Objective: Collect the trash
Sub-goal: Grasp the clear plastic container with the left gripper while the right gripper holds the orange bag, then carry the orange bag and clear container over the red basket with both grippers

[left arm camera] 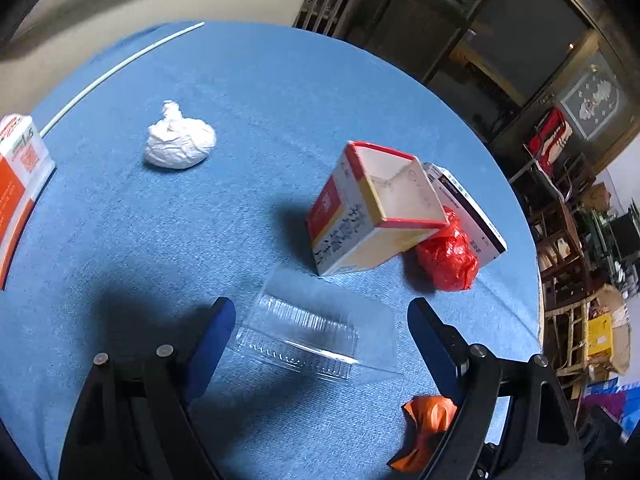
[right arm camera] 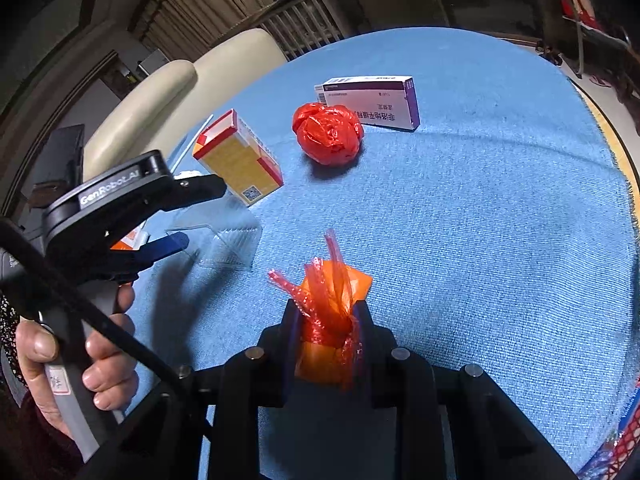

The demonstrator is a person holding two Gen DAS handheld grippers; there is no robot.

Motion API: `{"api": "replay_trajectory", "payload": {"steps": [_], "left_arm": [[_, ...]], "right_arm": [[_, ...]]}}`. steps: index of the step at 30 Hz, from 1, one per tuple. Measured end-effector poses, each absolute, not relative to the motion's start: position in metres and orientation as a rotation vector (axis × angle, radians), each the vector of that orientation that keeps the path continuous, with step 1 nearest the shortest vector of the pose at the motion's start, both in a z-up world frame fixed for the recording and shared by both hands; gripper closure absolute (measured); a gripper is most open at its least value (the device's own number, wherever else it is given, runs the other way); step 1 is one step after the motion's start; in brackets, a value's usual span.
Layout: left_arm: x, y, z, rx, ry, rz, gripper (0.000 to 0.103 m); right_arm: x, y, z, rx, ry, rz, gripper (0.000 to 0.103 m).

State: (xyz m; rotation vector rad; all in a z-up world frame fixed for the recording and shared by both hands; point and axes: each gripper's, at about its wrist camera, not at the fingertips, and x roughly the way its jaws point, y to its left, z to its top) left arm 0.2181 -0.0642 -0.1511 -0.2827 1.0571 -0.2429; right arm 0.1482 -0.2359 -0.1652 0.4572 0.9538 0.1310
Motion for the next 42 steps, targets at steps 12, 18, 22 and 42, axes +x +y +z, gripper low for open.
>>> {"api": "replay_trajectory", "payload": {"steps": [12,18,22,42], "left_arm": [[0.207,-0.100,-0.168,-0.070,1.027,-0.244,0.015],[0.200,-0.101,-0.164,-0.073,0.954,-0.274,0.016],[0.192,-0.097,-0.156,-0.066,0.928,-0.288,0.018],[0.101,-0.103,-0.097,0.109,0.722,-0.217,0.018]], "right_arm": [[0.144,-0.240,-0.168,0.490,0.950,0.152,0.074],[0.144,-0.239,-0.168,0.483,0.944,0.150,0.074],[0.141,-0.245,-0.170,0.530,0.933,0.156,0.074],[0.091,-0.279,-0.129,0.565,0.817,0.069,0.074]]}}
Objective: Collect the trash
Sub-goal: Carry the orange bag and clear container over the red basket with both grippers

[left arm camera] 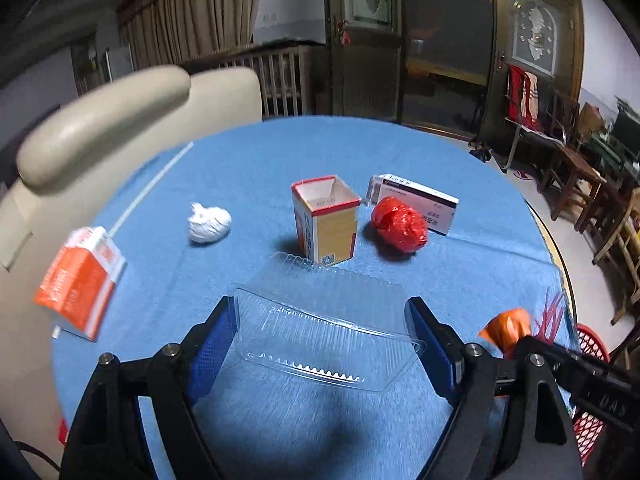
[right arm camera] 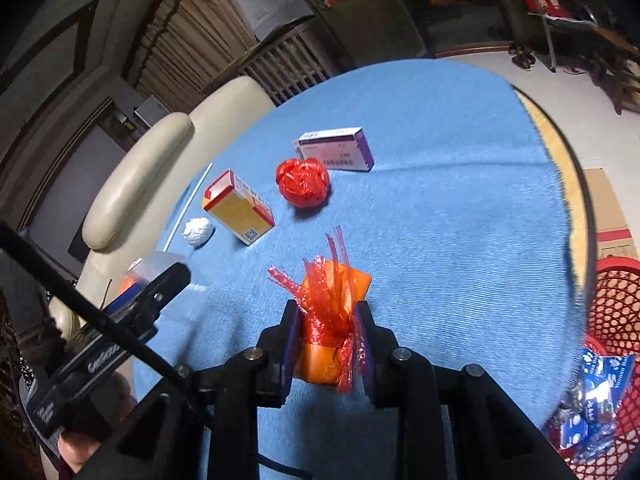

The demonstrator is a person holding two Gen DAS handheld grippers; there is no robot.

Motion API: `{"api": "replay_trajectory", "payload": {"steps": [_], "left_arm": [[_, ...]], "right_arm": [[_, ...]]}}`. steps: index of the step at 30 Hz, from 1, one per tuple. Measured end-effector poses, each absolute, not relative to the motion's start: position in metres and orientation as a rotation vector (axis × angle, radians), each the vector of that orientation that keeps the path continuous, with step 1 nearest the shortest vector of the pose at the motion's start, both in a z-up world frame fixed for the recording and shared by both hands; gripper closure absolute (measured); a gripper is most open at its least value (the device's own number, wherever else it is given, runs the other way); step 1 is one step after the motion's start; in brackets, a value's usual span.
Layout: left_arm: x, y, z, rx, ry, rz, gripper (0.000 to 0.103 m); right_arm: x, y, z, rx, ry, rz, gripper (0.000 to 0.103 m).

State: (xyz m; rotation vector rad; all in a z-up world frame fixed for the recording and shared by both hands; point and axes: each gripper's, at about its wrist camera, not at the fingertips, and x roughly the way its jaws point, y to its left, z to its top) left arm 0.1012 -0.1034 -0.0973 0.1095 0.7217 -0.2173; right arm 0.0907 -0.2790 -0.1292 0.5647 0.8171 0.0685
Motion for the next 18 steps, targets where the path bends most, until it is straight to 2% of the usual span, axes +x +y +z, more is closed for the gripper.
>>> {"api": "replay_trajectory", "payload": {"steps": [18], "left_arm": [[0.018,-0.128,-0.043,0.202,0.554,-0.245,0.018]], "right_arm": [[0.009,-0.297,-0.074,0.511,0.643,0.056,0.074]]}}
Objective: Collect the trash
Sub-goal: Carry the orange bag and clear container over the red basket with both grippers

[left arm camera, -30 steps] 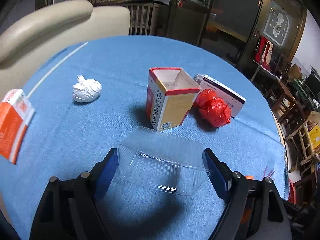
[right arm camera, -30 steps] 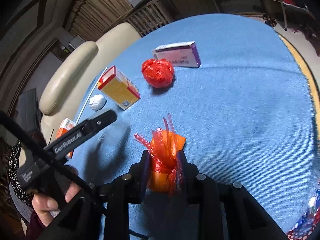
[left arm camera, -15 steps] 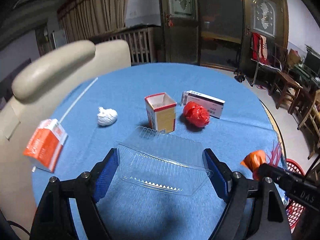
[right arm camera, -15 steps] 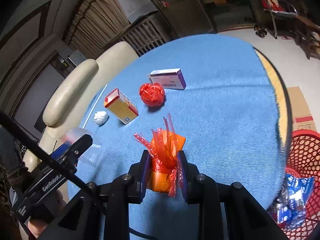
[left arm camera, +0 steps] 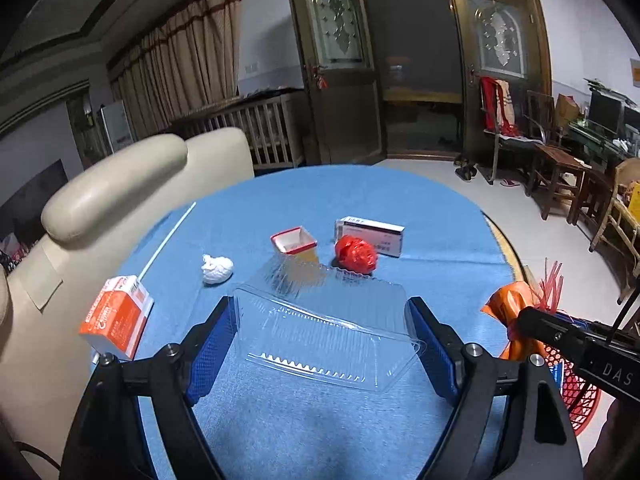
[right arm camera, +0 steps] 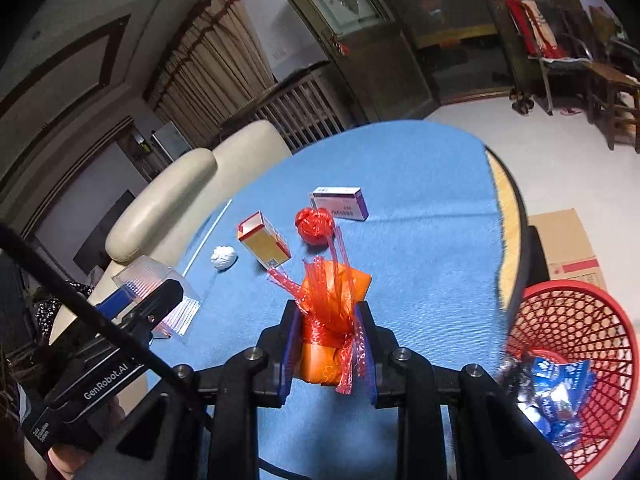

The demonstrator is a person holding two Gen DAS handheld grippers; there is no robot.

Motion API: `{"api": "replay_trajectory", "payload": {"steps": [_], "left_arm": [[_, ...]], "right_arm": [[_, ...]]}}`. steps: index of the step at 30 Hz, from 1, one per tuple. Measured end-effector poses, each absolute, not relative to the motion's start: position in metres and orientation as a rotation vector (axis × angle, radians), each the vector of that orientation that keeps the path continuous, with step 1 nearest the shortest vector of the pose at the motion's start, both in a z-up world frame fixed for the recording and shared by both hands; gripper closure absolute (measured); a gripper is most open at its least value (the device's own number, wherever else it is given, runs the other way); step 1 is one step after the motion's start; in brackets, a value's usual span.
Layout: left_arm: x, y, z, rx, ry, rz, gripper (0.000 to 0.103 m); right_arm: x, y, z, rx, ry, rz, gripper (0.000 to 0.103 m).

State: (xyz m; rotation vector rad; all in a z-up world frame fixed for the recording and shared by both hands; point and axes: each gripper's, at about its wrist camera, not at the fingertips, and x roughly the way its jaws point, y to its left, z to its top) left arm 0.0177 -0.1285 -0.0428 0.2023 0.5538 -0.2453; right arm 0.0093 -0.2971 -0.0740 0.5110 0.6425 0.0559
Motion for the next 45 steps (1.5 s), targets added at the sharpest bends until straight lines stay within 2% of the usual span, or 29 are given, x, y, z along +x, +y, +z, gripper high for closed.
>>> {"api": "replay_trajectory", "payload": {"steps": [13,45], "left_arm": [[-0.008,-0.163,-0.030,0.274,0.513,-0.280,0.018],[-0.025,-0.212,-0.041,0.364,0.536,-0.360,0.018]], "right_arm": [[-0.036,-0.333,-0.061,0.521,0.568,0.016,0.074],[-0.072,-0.388,-0.080,0.615,0.569,-0.063,0.074]]}}
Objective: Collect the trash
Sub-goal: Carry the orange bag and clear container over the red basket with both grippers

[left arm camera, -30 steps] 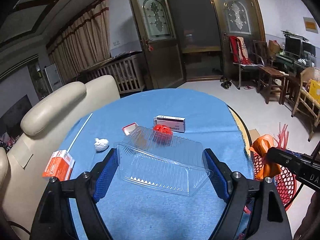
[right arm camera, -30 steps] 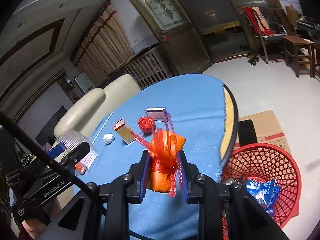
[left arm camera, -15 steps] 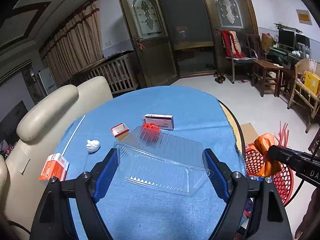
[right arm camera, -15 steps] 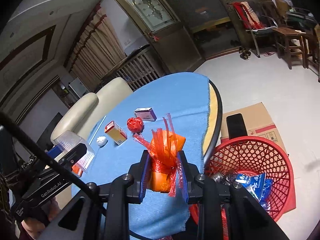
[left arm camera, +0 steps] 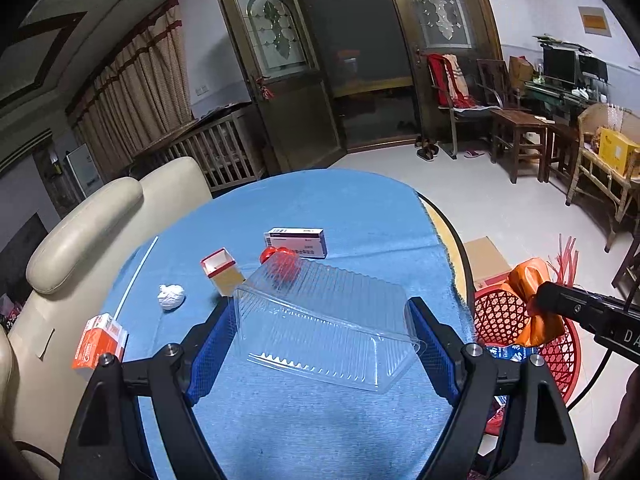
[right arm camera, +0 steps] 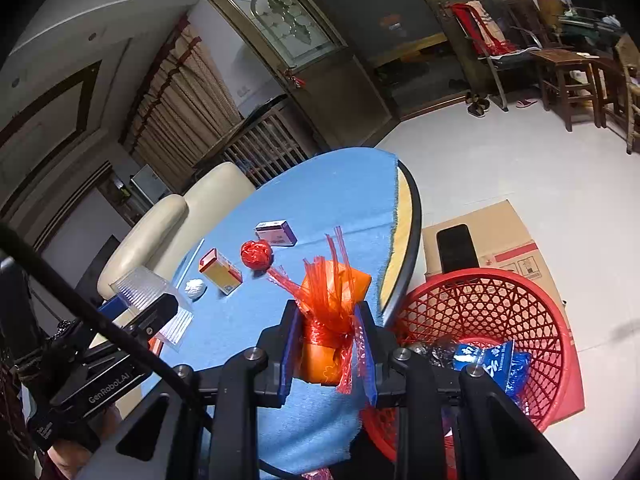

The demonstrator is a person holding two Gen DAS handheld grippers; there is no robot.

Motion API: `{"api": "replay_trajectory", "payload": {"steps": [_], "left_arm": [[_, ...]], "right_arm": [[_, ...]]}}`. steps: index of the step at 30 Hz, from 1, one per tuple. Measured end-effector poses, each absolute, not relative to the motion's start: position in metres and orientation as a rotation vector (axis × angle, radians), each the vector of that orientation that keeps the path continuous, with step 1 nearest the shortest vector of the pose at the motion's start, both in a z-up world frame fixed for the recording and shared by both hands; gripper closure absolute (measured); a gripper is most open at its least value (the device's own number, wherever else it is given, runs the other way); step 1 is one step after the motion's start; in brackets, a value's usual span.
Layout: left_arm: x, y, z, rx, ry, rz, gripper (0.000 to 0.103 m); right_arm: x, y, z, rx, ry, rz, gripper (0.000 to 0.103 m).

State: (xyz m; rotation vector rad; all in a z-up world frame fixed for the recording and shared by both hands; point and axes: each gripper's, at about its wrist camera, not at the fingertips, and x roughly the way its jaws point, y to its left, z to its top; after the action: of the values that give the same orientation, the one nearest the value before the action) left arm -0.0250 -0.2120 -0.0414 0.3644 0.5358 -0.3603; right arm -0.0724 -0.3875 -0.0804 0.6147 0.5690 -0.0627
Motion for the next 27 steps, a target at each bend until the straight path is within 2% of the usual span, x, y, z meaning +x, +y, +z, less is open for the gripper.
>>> {"api": "replay_trajectory", "payload": {"steps": [27], "left_arm": [[-0.038,-0.238,-0.049,0.411,0.558,-0.405,0.018]], "right_arm": [[-0.084,-0.404,-0.091,0.672,0.575,-0.095,0.074]]}}
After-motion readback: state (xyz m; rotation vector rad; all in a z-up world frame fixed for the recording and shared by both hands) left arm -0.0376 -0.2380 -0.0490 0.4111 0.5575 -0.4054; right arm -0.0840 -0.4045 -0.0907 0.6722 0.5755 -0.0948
